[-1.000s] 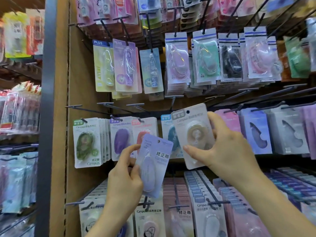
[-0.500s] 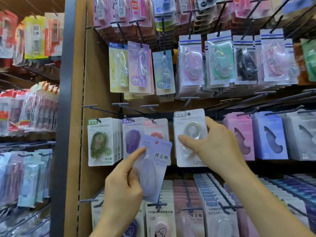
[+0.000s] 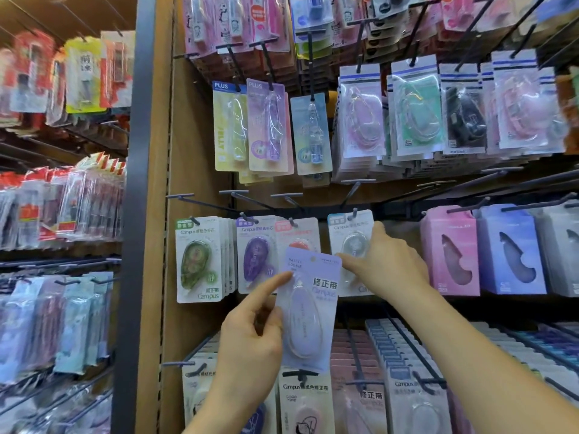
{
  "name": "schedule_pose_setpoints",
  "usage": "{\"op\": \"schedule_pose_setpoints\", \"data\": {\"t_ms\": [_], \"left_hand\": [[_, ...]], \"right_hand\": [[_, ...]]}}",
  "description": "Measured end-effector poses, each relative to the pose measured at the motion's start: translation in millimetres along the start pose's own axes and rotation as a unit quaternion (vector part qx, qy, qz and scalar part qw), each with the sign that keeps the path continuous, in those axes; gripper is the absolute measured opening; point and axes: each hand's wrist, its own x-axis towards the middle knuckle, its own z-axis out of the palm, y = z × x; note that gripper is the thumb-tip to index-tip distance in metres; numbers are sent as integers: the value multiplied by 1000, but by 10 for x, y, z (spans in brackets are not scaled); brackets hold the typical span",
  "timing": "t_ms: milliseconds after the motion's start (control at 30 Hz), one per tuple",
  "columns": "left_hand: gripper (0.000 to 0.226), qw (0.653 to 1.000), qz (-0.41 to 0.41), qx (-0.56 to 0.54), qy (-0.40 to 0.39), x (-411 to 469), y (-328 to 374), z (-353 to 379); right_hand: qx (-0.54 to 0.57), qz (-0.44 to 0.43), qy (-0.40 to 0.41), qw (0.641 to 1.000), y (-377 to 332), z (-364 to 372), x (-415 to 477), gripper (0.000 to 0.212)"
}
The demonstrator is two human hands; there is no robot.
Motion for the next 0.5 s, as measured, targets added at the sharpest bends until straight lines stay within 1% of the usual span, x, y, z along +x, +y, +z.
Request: {"op": "schedule_pose_setpoints", "data": {"t_ms": [67, 100, 167, 200, 233, 267, 300, 333, 367, 400, 433, 500], "left_hand": [[51, 1000, -4, -10, -6, 9, 11, 26], [51, 1000, -3, -15, -7, 18, 16, 39], [51, 1000, 3, -20, -7, 37, 29, 77], [50, 1000, 7, -23, -7, 47, 36, 107], [50, 1000, 10, -28, -7, 60, 44, 142], [50, 999, 13, -32, -7, 74, 51, 187], [50, 999, 18, -35, -3, 91, 60, 242], [50, 999, 23, -35, 1, 106, 69, 305], [50, 999, 29, -32, 7, 119, 80, 378], [50, 999, 37, -28, 13, 125, 100, 457], [50, 999, 44, -24, 19, 128, 120, 539], [45, 998, 60, -19, 17, 116, 175, 696]], "right_hand": [[-3, 2, 0, 1000, 39, -23, -64, 84], [0, 0, 7, 1000, 75, -49, -125, 82], [33, -34, 30, 998, 185, -107, -275, 67], [82, -64, 36, 994, 247, -136, -353, 56], [160, -88, 27, 983, 301, -171, -427, 46], [248, -96, -5, 964, 336, -207, -497, 40], [333, -92, -62, 936, 347, -242, -566, 42], [389, -92, -118, 909, 354, -255, -618, 55], [405, -107, -144, 897, 372, -245, -649, 70], [401, -125, -139, 897, 399, -228, -665, 82], [393, -138, -112, 902, 429, -216, -674, 90], [379, -145, -36, 913, 497, -216, -674, 90]]}}
